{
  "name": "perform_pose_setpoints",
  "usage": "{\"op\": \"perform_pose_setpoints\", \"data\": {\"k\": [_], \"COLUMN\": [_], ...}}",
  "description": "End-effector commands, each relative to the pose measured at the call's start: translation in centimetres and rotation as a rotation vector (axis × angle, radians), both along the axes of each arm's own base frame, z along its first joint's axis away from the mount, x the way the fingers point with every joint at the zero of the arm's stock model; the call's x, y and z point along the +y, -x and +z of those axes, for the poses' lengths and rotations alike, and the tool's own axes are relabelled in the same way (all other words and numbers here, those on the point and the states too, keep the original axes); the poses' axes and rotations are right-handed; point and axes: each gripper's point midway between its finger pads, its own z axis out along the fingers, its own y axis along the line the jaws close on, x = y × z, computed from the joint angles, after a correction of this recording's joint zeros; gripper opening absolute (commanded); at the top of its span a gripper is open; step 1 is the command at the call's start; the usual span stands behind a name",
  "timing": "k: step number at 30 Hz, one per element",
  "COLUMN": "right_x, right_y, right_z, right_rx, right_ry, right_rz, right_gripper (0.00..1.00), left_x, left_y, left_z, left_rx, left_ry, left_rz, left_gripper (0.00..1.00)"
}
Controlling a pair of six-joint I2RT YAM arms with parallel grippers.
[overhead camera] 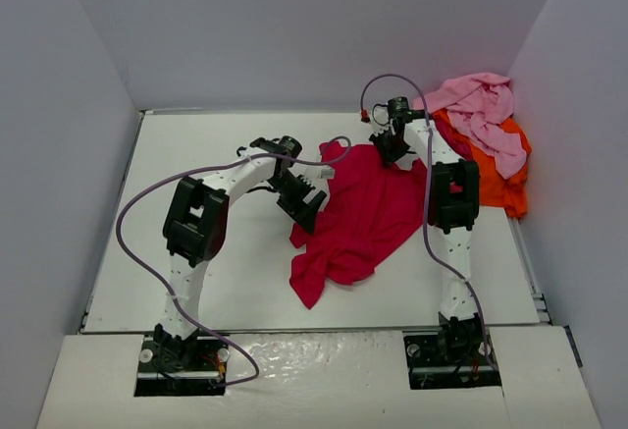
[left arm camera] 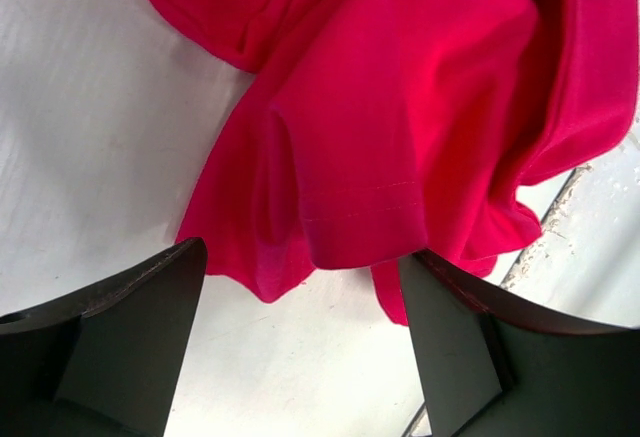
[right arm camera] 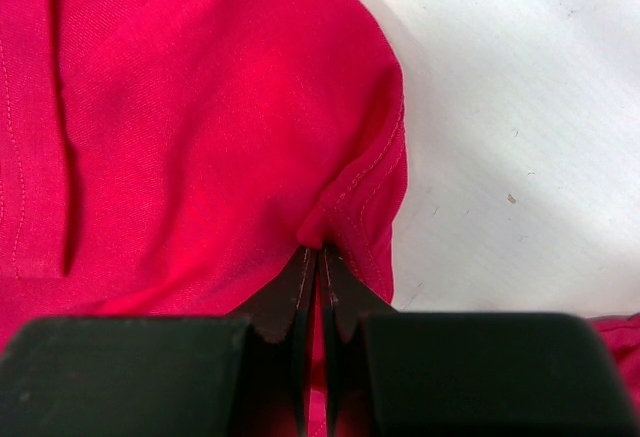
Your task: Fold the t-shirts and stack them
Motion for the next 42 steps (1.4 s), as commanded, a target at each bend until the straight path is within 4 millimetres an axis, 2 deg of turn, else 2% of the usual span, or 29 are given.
{"op": "perform_pose_setpoints", "data": {"k": [1, 8, 11, 15, 17, 21, 23, 25, 26, 27, 29, 31, 32, 35, 36, 38, 39, 41, 42], "right_x": [-1.0, -1.1, -1.0, -0.9, -0.7, -1.2, -2.0, -2.9, -3.6, -4.7, -7.2, -9.2, -9.6, -10.1, -9.7, -8.4, -8.0, -6.9, -6.4], "right_y": [1.7, 1.7, 1.6, 1.3, 1.1, 0.0, -1.4, -2.8, -3.5, -4.5, -5.5, -5.4, -5.0, -3.6, -2.6, -1.2, -0.5, 1.6, 2.2], "right_z": [-0.4, -0.8, -1.0, -1.4, -1.4, 0.2, 2.8, 6.7, 9.8, 12.3, 18.6, 24.1, 26.2, 30.8, 32.7, 36.1, 36.9, 39.0, 39.6], "right_rx": [0.056, 0.064, 0.063, 0.065, 0.062, 0.01, -0.066, -0.163, -0.236, -0.309, -0.469, -0.6, -0.648, -0.745, -0.789, -0.895, -0.923, -0.98, -0.988], "right_ry": [0.029, 0.032, 0.03, 0.024, 0.026, 0.05, 0.085, 0.111, 0.112, 0.114, 0.121, 0.135, 0.136, 0.105, 0.077, -0.009, -0.039, -0.109, -0.143], "right_rz": [-0.015, -0.01, -0.009, -0.014, -0.012, -0.03, -0.058, -0.088, -0.111, -0.154, -0.23, -0.284, -0.295, -0.312, -0.306, -0.273, -0.263, -0.23, -0.22], "right_gripper": [0.0, 0.0, 0.0, 0.0, 0.0, 0.0, 0.0, 0.0, 0.0, 0.0, 0.0, 0.0, 0.0, 0.0, 0.0, 0.0, 0.0, 0.0, 0.0], "left_x": [-1.4, -2.3, -2.4, -2.1, -1.7, -0.9, 0.9, 3.0, 4.8, 6.6, 12.0, 17.9, 20.1, 24.0, 24.7, 26.1, 26.2, 27.0, 27.3], "left_y": [0.8, 1.3, 1.4, 1.3, 1.0, -0.2, -2.9, -6.1, -7.9, -9.7, -13.0, -14.8, -15.0, -14.3, -13.4, -12.0, -11.4, -9.3, -8.7], "left_z": [3.6, 1.3, 0.8, 0.1, -0.2, 0.6, 1.9, 5.2, 8.0, 9.9, 15.7, 20.8, 22.8, 27.2, 29.2, 31.8, 32.6, 35.7, 35.8], "left_rx": [-0.038, 0.02, 0.028, 0.013, -0.005, -0.09, -0.233, -0.387, -0.473, -0.547, -0.689, -0.819, -0.866, -0.993, -1.047, -1.149, -1.178, -1.287, -1.297], "left_ry": [0.086, 0.062, 0.058, 0.035, 0.011, -0.031, -0.13, -0.191, -0.202, -0.222, -0.225, -0.265, -0.28, -0.332, -0.333, -0.344, -0.33, -0.316, -0.325], "left_rz": [-0.053, -0.085, -0.089, -0.09, -0.084, -0.067, -0.01, 0.087, 0.165, 0.25, 0.438, 0.603, 0.65, 0.726, 0.749, 0.783, 0.795, 0.822, 0.826], "left_gripper": [0.74, 0.67, 0.46, 0.11, 0.0, 0.0, 0.0, 0.0, 0.0, 0.0, 0.0, 0.0, 0.0, 0.0, 0.0, 0.0, 0.0, 0.0, 0.0]}}
